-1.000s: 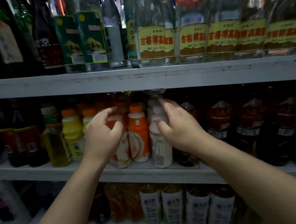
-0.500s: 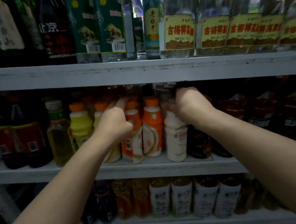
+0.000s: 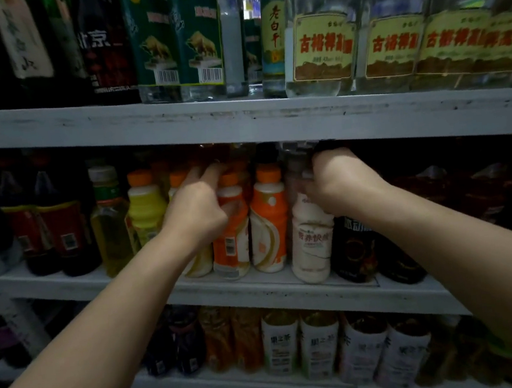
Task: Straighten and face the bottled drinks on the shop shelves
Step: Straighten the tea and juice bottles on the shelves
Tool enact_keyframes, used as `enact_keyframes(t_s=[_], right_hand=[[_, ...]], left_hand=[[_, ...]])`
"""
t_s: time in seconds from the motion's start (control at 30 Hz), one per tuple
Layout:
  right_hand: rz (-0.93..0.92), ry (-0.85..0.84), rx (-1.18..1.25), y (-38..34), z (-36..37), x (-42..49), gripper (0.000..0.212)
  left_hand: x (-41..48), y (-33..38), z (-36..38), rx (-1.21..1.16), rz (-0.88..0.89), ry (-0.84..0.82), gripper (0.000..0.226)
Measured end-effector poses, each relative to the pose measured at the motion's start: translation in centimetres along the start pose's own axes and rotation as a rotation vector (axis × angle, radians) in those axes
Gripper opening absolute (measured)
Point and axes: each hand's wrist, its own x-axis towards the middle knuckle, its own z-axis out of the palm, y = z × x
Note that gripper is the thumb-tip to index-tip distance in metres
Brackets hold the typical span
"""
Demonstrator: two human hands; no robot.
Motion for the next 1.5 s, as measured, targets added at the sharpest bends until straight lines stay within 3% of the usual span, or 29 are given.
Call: enact_keyframes(t_s=[0.13, 0.3, 0.4, 0.47, 0.53, 0.63, 0.73, 1.07, 1.17, 1.27, 1.5], right_hand=[[0.021, -0.093, -0.016, 0.1, -0.3, 0.7, 0.025], [-0.087, 0.224, -0.284, -1.1, 0.2, -0.1, 0.029], [-0.16, 0.245, -0.387, -2.9, 1.1, 0.3, 0.04], [-0.152, 0.268, -0.372, -4.1, 1.6, 0.8, 0.045], [-0.097, 0.231, -0.394, -5.6, 1.9, 1.6, 0.046], [0.117, 0.008, -0.409, -7.5, 2.1, 2.9, 0.034], [0.222, -0.066, -0.294, -7.9, 2.2, 3.4, 0.02], [0.21, -0.103, 0.386, -6.1, 0.8, 1.5, 0.039], [0.221, -0.1, 0.437, -5.7, 1.2, 1.6, 0.02], [0.185, -0.077, 0.376, -5.6, 1.8, 1.6, 0.025], [0.174, -0.064, 0.412, -4.2, 2.2, 2.2, 0.025]], left_hand=[[-0.2, -0.6, 0.1, -0.008, 0.016, 0.008, 0.063], [0.3, -1.1, -0.6, -0.017, -0.005, -0.074, 0.063], [0.9, -1.1, -1.1, 0.028, 0.028, -0.138, 0.063], [1.3, -0.9, -1.4, 0.078, 0.047, -0.098, 0.058], [1.7, -0.6, -1.8, 0.127, 0.038, -0.008, 0.057], [2.1, -0.7, -1.9, 0.142, 0.006, 0.034, 0.058], [2.4, -1.3, -1.7, 0.021, 0.018, 0.007, 0.052], [3.3, -2.5, -2.3, -0.438, 0.008, -0.327, 0.034], [3.0, -2.8, -2.2, -0.347, 0.013, -0.216, 0.035], [2.7, -2.5, -1.9, -0.29, 0.067, -0.098, 0.035], [3.1, -1.9, -0.8, -0.29, -0.007, -0.183, 0.034]])
